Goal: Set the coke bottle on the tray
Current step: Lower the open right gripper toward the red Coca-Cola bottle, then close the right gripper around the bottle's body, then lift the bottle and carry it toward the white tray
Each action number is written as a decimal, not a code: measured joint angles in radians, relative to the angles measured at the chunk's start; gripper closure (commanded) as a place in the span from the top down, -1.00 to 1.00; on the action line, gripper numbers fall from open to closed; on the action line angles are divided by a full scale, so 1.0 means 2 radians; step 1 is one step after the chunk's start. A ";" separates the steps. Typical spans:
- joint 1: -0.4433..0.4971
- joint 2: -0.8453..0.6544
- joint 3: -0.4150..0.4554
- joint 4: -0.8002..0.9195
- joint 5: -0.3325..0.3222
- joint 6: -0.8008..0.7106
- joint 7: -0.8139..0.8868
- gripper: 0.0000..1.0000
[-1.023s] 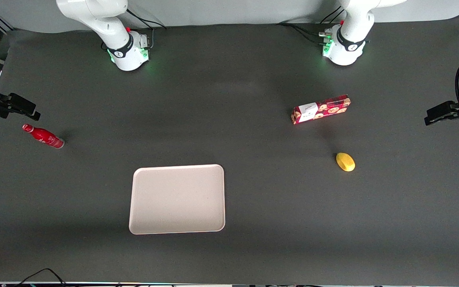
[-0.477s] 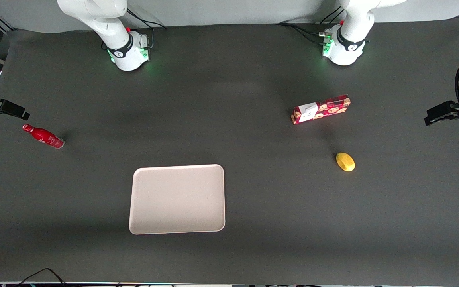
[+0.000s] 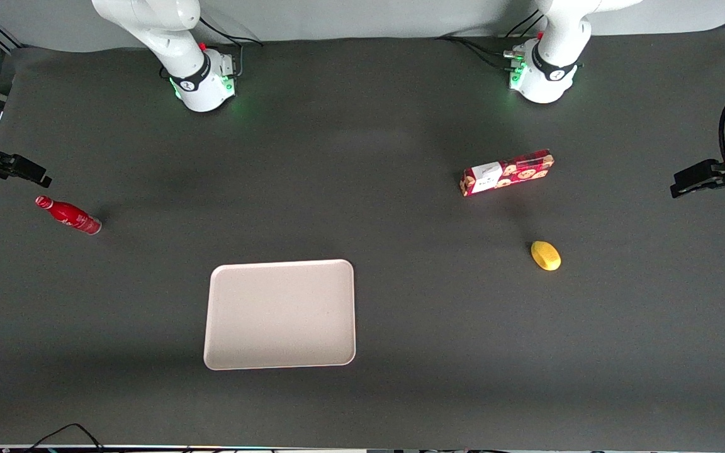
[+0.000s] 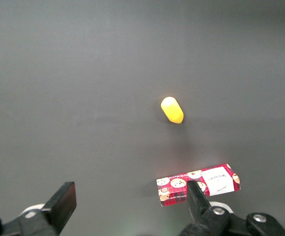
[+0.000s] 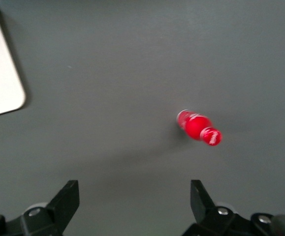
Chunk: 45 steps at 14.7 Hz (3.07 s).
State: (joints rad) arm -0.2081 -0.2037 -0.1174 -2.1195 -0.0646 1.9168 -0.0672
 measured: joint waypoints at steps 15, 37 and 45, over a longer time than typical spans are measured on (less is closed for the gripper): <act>-0.125 0.083 -0.001 -0.122 0.055 0.230 -0.147 1.00; -0.130 0.128 -0.001 -0.104 0.064 0.257 -0.173 -1.00; -0.129 0.128 0.010 -0.004 0.064 0.091 -0.176 -1.00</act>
State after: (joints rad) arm -0.4652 0.0531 -0.0965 -2.1266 0.0642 2.0985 -0.4186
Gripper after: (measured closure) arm 0.683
